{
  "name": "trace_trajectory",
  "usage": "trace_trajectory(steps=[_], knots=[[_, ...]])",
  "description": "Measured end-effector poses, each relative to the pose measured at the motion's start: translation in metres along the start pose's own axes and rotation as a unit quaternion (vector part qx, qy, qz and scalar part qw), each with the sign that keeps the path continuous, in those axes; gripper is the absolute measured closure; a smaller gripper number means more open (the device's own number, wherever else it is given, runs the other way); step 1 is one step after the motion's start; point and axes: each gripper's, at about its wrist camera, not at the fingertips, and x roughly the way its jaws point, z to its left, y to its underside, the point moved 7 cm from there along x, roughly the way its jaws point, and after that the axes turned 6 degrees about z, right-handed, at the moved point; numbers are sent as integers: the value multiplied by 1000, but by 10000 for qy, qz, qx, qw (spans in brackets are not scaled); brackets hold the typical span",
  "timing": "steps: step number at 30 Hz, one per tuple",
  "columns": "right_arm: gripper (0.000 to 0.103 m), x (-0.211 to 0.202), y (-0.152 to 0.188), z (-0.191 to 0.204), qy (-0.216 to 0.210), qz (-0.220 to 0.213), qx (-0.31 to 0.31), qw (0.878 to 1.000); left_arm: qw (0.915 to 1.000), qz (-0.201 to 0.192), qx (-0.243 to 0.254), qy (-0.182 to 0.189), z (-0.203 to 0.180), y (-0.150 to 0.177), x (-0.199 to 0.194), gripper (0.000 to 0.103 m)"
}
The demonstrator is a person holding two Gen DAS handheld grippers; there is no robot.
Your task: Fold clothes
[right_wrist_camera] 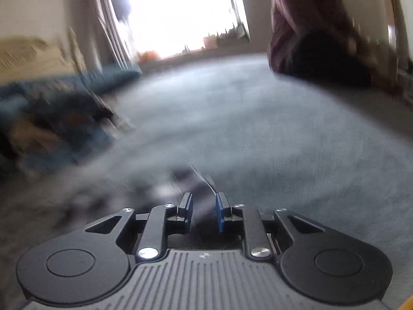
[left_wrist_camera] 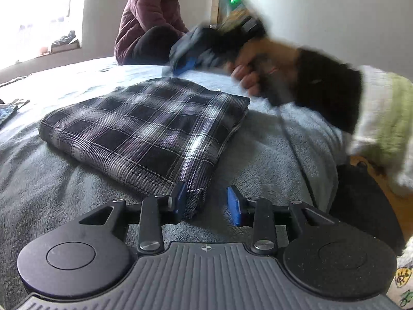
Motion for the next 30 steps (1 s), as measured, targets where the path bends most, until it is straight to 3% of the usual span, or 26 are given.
trace_trajectory(steps=[1,2,3,6,9,12,13,15,18,21,23,30], knots=[[79,18,4,-7,39,214,72,9997,10000,-7,-15,2,0,0,-1,69],[71,18,4,-16,-52,201,311,9993,10000,-9,-27,4,0,0,-2,69],[70,17,3,-24,-146,173,531,9983,10000,11,-24,4,1,0,-4,69],[70,-26,-7,-42,-446,-215,798,9956,9999,39,-156,61,7,-2,-14,69],[52,-61,-9,-70,-908,-383,1355,9859,9991,-67,-412,-5,24,-8,-32,66],[48,-68,10,-92,-1419,-11,1880,9719,9956,-254,-898,-60,47,-13,-49,56],[43,-66,21,-98,-1523,140,1965,9685,9929,-274,-1160,-39,56,-14,-51,51],[32,-56,35,-100,-1680,470,1991,9643,9843,-134,-1758,-24,75,-14,-44,50],[28,-34,56,-96,-1958,1149,2094,9511,9648,119,-2628,10,102,-12,-28,50],[17,-22,58,-87,-2220,1265,2022,9454,9426,306,-3324,101,121,-10,-9,50],[10,-17,49,-79,-2528,1317,1999,9374,9384,336,-3437,112,126,-14,-1,50],[10,27,19,-54,-2907,1618,1774,9262,9304,429,-3635,205,138,-29,26,50]])
